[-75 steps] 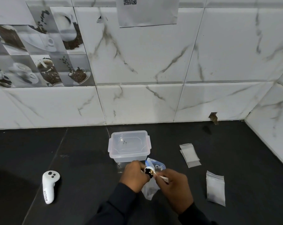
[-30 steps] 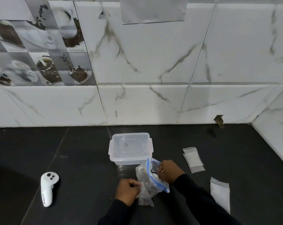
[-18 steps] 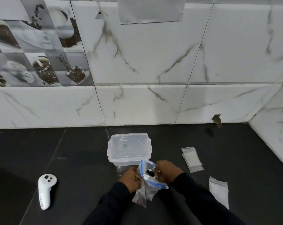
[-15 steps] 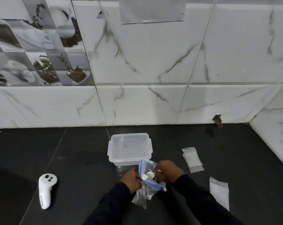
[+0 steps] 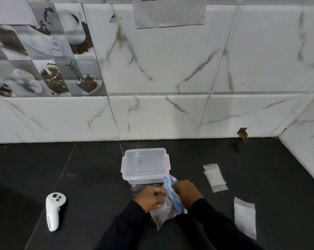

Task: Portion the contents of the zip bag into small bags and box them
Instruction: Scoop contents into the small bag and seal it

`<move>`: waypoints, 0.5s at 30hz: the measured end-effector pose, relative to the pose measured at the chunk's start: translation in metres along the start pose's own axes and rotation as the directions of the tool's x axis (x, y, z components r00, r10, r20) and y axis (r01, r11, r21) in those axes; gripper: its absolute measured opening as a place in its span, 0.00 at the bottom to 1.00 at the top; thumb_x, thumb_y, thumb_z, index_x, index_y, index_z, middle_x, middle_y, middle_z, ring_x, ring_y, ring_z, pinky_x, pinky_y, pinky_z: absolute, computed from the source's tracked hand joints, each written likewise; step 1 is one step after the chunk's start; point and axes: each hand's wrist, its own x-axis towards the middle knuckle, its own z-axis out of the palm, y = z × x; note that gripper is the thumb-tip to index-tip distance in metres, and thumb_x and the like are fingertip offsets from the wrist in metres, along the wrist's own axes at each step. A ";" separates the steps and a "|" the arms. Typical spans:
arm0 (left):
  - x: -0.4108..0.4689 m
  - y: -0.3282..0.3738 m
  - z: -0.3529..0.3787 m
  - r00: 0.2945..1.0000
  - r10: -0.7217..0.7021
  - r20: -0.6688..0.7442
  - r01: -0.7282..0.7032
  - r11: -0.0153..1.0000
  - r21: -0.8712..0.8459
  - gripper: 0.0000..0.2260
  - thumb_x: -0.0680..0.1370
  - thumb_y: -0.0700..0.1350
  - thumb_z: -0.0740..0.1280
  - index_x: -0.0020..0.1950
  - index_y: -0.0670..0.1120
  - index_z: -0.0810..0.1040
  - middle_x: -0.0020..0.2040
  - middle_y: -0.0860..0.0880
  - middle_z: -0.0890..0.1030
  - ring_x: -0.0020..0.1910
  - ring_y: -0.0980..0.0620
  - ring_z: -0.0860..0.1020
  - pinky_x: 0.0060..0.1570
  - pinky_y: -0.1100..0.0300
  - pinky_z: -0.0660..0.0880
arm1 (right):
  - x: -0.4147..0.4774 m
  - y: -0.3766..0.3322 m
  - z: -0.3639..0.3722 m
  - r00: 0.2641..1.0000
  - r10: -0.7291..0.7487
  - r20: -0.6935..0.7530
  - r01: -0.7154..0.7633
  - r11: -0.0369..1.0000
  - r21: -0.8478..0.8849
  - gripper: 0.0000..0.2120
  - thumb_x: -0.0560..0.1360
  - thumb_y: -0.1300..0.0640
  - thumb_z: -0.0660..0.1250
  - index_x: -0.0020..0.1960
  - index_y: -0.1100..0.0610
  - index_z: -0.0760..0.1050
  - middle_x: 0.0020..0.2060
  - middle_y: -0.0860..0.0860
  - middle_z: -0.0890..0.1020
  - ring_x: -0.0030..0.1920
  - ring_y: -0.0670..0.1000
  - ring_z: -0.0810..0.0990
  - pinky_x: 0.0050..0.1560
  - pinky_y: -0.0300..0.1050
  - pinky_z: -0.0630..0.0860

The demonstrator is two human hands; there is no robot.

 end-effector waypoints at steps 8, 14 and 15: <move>0.000 -0.015 0.005 1.000 0.027 -0.015 -0.028 0.996 -0.086 0.19 0.72 0.30 0.63 0.56 0.48 0.83 0.60 0.49 0.79 0.32 0.54 0.72 0.32 0.64 0.71 | 0.009 0.028 -0.019 0.970 0.109 0.218 -0.151 0.971 0.187 0.18 0.75 0.60 0.64 0.26 0.55 0.70 0.27 0.49 0.73 0.31 0.48 0.73 0.38 0.41 0.71; -0.005 -0.013 -0.002 0.999 -0.018 -0.051 0.008 0.983 -0.183 0.17 0.75 0.26 0.61 0.57 0.40 0.82 0.55 0.45 0.82 0.24 0.57 0.67 0.27 0.67 0.68 | 0.013 0.044 -0.025 0.948 0.102 0.302 -0.189 0.943 0.275 0.13 0.76 0.58 0.64 0.33 0.49 0.72 0.32 0.47 0.75 0.32 0.45 0.72 0.39 0.40 0.72; -0.006 -0.013 -0.003 0.999 -0.017 -0.050 0.008 0.984 -0.179 0.17 0.75 0.26 0.61 0.57 0.40 0.82 0.56 0.44 0.82 0.24 0.57 0.67 0.28 0.67 0.68 | 0.011 0.043 -0.027 0.945 0.109 0.307 -0.199 0.939 0.280 0.12 0.76 0.59 0.63 0.34 0.49 0.72 0.33 0.47 0.75 0.33 0.45 0.72 0.38 0.39 0.71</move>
